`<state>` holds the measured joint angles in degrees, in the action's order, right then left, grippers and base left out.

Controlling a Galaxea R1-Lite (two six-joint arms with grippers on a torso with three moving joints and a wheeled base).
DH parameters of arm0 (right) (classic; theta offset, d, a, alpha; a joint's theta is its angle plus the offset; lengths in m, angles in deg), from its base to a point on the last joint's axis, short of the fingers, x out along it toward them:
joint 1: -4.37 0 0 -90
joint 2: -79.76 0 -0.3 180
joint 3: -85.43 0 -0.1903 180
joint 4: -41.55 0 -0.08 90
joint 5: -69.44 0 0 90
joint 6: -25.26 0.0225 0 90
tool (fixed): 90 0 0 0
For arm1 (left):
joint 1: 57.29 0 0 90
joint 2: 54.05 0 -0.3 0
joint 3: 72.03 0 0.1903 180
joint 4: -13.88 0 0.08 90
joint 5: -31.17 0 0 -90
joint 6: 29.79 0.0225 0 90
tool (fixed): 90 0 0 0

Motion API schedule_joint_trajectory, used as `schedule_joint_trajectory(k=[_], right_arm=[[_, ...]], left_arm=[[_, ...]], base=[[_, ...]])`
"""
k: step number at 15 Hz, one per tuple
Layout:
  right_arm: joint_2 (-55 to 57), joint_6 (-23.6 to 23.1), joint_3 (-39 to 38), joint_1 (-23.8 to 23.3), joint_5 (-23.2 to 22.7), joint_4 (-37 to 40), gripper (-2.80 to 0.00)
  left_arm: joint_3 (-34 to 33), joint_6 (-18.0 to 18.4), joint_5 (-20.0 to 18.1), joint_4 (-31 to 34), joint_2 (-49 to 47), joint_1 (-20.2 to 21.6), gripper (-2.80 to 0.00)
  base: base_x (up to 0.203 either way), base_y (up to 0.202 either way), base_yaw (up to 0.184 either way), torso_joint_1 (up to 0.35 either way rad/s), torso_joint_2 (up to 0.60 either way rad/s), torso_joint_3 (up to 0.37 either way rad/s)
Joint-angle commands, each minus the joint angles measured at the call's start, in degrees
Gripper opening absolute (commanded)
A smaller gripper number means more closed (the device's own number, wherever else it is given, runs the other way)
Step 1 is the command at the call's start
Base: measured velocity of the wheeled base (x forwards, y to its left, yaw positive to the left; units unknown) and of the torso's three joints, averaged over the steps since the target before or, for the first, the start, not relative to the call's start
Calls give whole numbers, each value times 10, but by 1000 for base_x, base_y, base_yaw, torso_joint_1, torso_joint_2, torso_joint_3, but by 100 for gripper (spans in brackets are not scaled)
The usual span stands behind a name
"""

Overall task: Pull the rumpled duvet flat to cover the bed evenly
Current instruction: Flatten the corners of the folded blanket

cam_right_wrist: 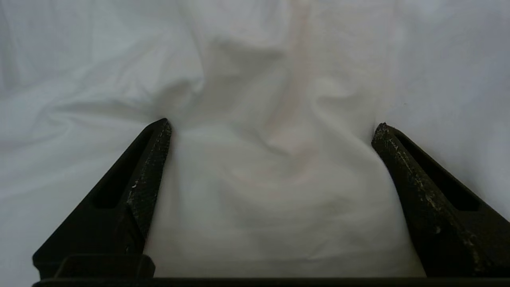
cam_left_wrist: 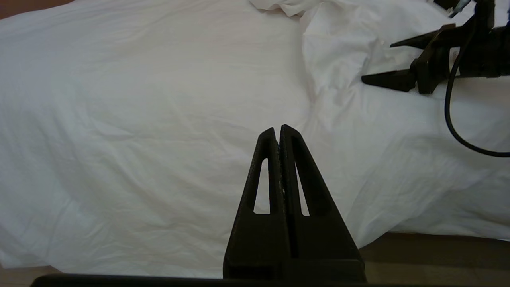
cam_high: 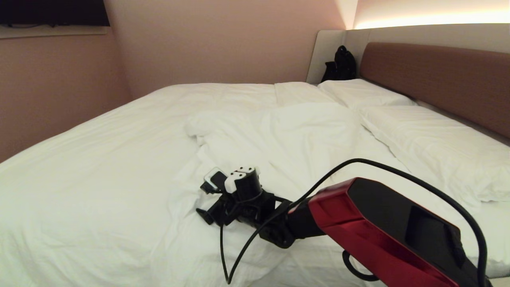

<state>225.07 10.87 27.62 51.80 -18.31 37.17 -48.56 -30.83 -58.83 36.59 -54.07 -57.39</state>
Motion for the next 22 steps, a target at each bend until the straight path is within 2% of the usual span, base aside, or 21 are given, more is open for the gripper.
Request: schedule_joint_trajectory(k=[1,5,6,17,22], right_arm=[[24,-1,9,-2,2,22,0],[43,-1,9,-8,2,24,0],[45,-1,9,-8,2,24,-280],[43,1,8,-9,11,24,-280],[-14,5,-19,-15,21,23,-280]], left_arm=[[0,0,0,0,0,0,-280],[0,0,0,0,0,0,-280],[0,0,0,0,0,0,-280],[0,0,0,0,0,0,-280],[0,0,0,0,0,0,-280]], base=[[0,0,0,0,0,0],[0,0,0,0,0,0],[0,0,0,0,0,0],[0,0,0,0,0,0],[0,0,0,0,0,0]])
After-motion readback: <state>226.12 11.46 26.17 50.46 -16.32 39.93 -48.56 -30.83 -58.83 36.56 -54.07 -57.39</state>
